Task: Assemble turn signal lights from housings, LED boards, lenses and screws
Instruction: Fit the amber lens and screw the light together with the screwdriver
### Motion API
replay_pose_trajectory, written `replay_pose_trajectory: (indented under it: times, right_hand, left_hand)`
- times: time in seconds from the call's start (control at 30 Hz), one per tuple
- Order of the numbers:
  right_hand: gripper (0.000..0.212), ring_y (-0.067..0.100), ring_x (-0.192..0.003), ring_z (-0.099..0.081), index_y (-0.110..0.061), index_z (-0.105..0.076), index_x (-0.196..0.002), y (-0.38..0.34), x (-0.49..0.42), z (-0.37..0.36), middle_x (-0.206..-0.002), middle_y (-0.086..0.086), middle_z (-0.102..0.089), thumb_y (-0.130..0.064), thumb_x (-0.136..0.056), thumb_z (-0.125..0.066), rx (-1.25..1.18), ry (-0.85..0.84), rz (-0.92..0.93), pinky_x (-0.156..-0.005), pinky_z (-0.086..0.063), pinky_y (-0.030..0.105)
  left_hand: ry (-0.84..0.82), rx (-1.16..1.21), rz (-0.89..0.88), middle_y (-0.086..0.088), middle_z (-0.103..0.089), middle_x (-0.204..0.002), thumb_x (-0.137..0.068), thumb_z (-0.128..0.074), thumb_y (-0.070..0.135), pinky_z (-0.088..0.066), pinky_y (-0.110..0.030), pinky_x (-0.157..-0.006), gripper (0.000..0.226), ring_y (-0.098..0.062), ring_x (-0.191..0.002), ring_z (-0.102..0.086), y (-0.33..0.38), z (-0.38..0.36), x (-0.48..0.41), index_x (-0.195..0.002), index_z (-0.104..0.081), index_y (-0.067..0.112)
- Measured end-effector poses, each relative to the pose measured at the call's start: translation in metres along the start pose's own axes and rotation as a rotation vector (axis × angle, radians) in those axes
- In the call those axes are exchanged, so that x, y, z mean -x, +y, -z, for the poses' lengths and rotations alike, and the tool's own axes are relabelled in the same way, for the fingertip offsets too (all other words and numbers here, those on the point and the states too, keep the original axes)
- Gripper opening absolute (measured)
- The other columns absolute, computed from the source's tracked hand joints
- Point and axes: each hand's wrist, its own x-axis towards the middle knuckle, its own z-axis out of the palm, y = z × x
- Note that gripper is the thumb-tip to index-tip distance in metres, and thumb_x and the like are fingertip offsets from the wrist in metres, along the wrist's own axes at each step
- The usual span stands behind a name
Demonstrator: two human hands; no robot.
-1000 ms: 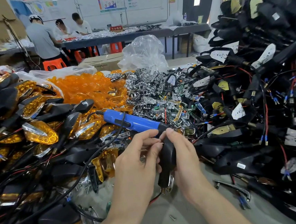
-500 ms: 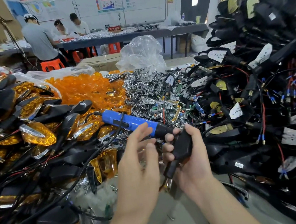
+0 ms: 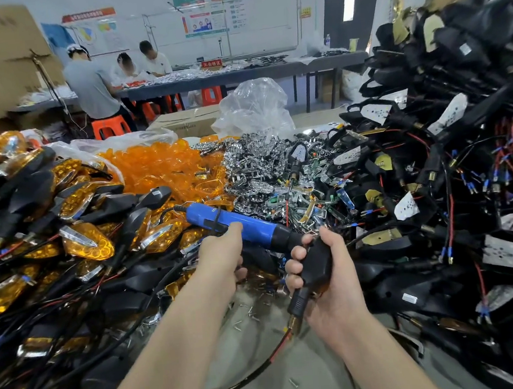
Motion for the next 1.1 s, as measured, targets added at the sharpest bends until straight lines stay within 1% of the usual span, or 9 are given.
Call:
replay_pose_trajectory:
  times: [0.13,0.27,0.37,0.47,0.53,0.67,0.8,0.93,1.1]
  right_hand:
    - [0.036,0.013,-0.048,-0.048,-0.02,-0.07,-0.068,-0.001,0.001,0.001,-0.068,-0.001,-0.054,-0.042,-0.094,-0.06,-0.004,-0.008,-0.007,-0.037,-0.041,0.023]
    - [0.039,0.012,-0.048,-0.047,-0.021,-0.071,-0.065,0.0,0.001,0.0,-0.067,-0.001,-0.053,-0.042,-0.095,-0.058,-0.008,-0.021,-0.001,-0.037,-0.04,0.023]
    - [0.037,0.013,-0.048,-0.047,-0.02,-0.07,-0.067,0.0,0.002,0.0,-0.067,0.0,-0.053,-0.041,-0.094,-0.059,-0.027,-0.017,-0.013,-0.037,-0.041,0.023]
    - [0.03,0.013,-0.048,-0.047,-0.019,-0.068,-0.071,-0.001,0.002,-0.002,-0.067,0.0,-0.053,-0.04,-0.092,-0.062,-0.03,-0.004,-0.008,-0.037,-0.04,0.023]
    - [0.024,0.013,-0.047,-0.047,-0.019,-0.066,-0.072,-0.001,0.002,-0.002,-0.066,0.0,-0.053,-0.039,-0.086,-0.065,-0.027,-0.004,0.008,-0.036,-0.039,0.023]
    - [0.024,0.014,-0.049,-0.048,-0.019,-0.067,-0.069,-0.003,0.002,0.001,-0.068,0.0,-0.053,-0.04,-0.08,-0.068,-0.03,-0.026,0.031,-0.037,-0.04,0.024]
    - [0.024,0.014,-0.049,-0.048,-0.018,-0.063,-0.076,-0.002,0.0,0.001,-0.068,0.001,-0.053,-0.041,-0.078,-0.069,-0.018,0.002,0.033,-0.037,-0.039,0.024]
    - [0.025,0.014,-0.049,-0.047,-0.018,-0.065,-0.073,-0.001,-0.003,0.0,-0.068,0.002,-0.053,-0.041,-0.079,-0.069,0.002,0.002,0.036,-0.037,-0.04,0.024]
    - [0.027,0.016,-0.047,-0.048,-0.019,-0.067,-0.066,-0.001,-0.005,-0.003,-0.065,0.003,-0.053,-0.042,-0.079,-0.069,0.05,0.028,0.049,-0.037,-0.039,0.025]
  left_hand:
    - [0.013,-0.035,0.001,-0.006,-0.055,-0.089,-0.094,-0.063,0.043,-0.046,-0.034,-0.073,0.035,-0.018,-0.072,-0.05,0.011,-0.017,-0.024,-0.107,-0.054,0.011]
    - [0.024,-0.038,0.021,-0.017,-0.063,-0.115,-0.09,-0.067,0.042,-0.053,-0.047,-0.095,0.054,-0.035,-0.103,-0.063,0.014,-0.03,-0.044,-0.124,-0.053,0.002]
    - [0.044,0.085,0.053,-0.015,-0.065,-0.107,-0.088,-0.071,0.033,-0.056,-0.041,-0.079,0.046,-0.029,-0.09,-0.064,0.015,-0.03,-0.052,-0.119,-0.052,0.004]
    - [0.084,0.181,0.0,-0.004,-0.057,-0.082,-0.087,-0.074,0.032,-0.04,-0.029,-0.054,0.035,-0.017,-0.064,-0.049,0.013,-0.021,-0.049,-0.106,-0.056,0.009]
    - [0.098,0.261,-0.184,0.0,-0.061,-0.079,-0.089,-0.074,0.034,-0.042,-0.028,-0.059,0.026,-0.015,-0.067,-0.053,0.014,-0.011,-0.044,-0.096,-0.062,0.012]
    - [-0.116,0.859,-0.347,-0.005,-0.071,-0.114,-0.096,-0.064,0.022,-0.056,-0.033,-0.093,0.034,-0.017,-0.104,-0.069,0.039,0.011,-0.025,-0.126,-0.06,0.007]
    - [-0.306,1.2,-0.199,-0.008,-0.067,-0.09,-0.101,-0.047,0.033,-0.058,-0.036,-0.082,0.028,-0.023,-0.079,-0.067,0.048,0.023,-0.016,-0.104,-0.06,0.008]
    - [-0.395,1.323,-0.105,-0.005,-0.061,-0.076,-0.097,-0.056,0.026,-0.06,-0.035,-0.074,0.019,-0.019,-0.063,-0.064,0.043,0.02,-0.004,-0.09,-0.052,0.009]
    - [-0.517,1.195,-0.347,0.01,-0.055,-0.072,-0.097,-0.057,0.024,-0.052,-0.022,-0.061,0.01,-0.005,-0.057,-0.055,0.052,0.019,0.006,-0.105,-0.054,0.02]
